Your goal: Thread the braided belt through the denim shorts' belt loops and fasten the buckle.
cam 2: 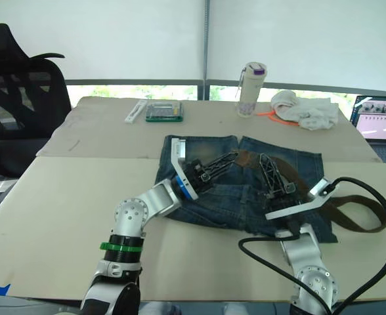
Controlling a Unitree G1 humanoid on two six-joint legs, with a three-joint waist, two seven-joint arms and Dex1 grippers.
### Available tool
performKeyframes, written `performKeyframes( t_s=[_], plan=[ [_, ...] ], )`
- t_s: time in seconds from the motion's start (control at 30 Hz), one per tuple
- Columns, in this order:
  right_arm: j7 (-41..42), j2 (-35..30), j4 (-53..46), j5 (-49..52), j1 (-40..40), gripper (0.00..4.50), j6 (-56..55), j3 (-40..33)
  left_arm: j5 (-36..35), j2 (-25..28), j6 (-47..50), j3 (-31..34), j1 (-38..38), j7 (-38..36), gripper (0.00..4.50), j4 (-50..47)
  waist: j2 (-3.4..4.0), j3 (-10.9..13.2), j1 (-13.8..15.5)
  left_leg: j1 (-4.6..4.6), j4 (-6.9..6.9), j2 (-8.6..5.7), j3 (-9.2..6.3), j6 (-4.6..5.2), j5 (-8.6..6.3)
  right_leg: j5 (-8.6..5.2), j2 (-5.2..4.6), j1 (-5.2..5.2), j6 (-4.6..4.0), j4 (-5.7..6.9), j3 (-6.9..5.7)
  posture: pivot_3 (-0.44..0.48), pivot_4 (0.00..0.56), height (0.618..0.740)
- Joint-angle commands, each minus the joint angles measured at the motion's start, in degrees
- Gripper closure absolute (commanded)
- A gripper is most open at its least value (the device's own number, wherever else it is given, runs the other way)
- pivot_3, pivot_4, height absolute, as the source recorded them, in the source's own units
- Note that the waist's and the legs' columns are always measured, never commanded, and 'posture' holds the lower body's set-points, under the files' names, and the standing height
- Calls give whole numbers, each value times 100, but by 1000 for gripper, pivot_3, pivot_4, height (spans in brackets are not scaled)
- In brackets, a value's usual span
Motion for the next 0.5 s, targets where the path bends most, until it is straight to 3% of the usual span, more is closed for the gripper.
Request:
performKeyframes(
  t_s=[0.03,0.07,0.23,0.37,0.5],
  plan=[
    [-25,-139,-270,81,13,4464,-128,-63,322,-281,-353,-197,28,-194,4500,-273,0,0,0,0,0,0,0,0,0,0,0,0,0,0,0,0,150,737],
    [-29,-209,-264,35,20,4464,-125,-84,528,-222,-475,-310,38,-278,4500,-298,0,0,1,0,-1,0,0,0,0,0,0,0,0,0,0,0,150,737],
    [-116,-935,192,-111,80,4500,-58,-549,1901,293,-1279,-1154,34,-1059,2819,-638,0,0,9,-2,-2,-8,1,1,0,0,0,0,0,-5,4,0,150,737],
    [335,-1997,1039,-443,421,4500,117,-1144,3382,1157,-2302,-1999,-123,-1897,1488,-798,0,0,14,0,-7,-9,3,2,-1,-1,-1,2,-2,-7,7,0,150,737],
    [530,-2556,1660,-706,508,4500,152,-1450,4144,1698,-2830,-2378,-266,-2465,1488,-695,3,0,9,3,-14,-6,9,4,-2,-2,-2,0,-5,-9,12,0,150,737]
  ],
)
